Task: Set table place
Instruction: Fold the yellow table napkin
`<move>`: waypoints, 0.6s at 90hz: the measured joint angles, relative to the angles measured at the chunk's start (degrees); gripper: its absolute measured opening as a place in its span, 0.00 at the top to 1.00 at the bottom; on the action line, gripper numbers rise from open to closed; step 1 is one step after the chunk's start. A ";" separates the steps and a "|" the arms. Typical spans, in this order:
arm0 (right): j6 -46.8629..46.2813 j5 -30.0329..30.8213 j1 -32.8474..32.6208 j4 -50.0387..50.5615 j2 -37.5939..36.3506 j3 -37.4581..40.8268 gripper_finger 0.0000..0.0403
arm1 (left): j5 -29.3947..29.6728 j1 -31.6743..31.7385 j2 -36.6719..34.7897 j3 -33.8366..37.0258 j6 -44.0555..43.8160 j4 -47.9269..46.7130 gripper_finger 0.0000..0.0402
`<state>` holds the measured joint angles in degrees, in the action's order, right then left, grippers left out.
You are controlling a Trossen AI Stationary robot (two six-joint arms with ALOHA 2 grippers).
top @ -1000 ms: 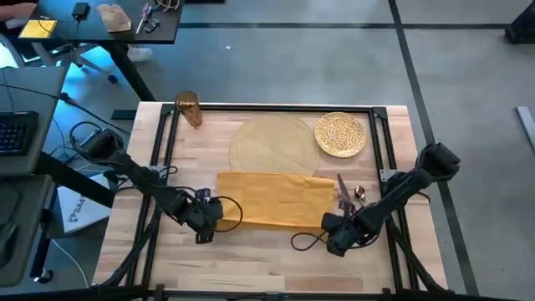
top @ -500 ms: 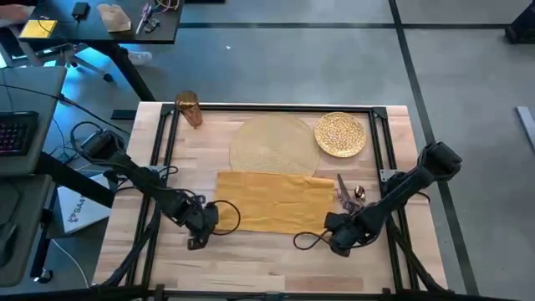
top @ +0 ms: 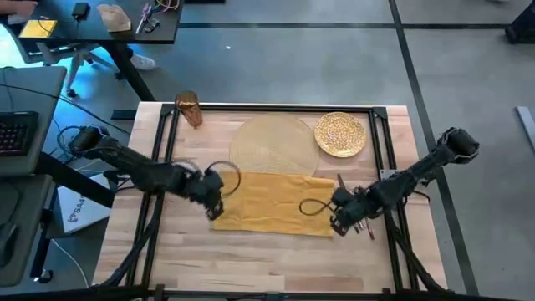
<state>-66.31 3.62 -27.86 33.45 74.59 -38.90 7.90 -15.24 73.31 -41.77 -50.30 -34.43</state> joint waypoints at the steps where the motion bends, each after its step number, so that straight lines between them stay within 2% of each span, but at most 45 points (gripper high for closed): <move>1: 0.36 -0.75 0.45 -1.77 0.10 0.73 0.82 | -0.63 0.61 0.15 0.50 0.39 1.42 0.97; 9: 0.94 -5.09 3.17 -14.73 1.97 5.78 0.90 | -5.70 3.77 1.67 4.23 1.88 9.74 0.99; 17: -0.25 -7.28 4.29 -19.64 4.85 8.16 0.97 | -8.32 4.87 3.59 6.42 0.76 11.82 0.99; 43: -0.73 -10.73 0.89 -33.07 14.91 8.13 0.99 | -11.15 -0.44 5.40 9.98 -5.52 7.83 1.00; 54: 1.18 -10.30 0.23 -31.96 15.64 5.88 1.00 | -11.42 -2.93 5.09 9.20 -7.02 -0.04 1.00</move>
<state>-65.13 -6.68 -27.63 1.49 90.23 -33.02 -3.52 -18.17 78.40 -32.57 -57.32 -34.47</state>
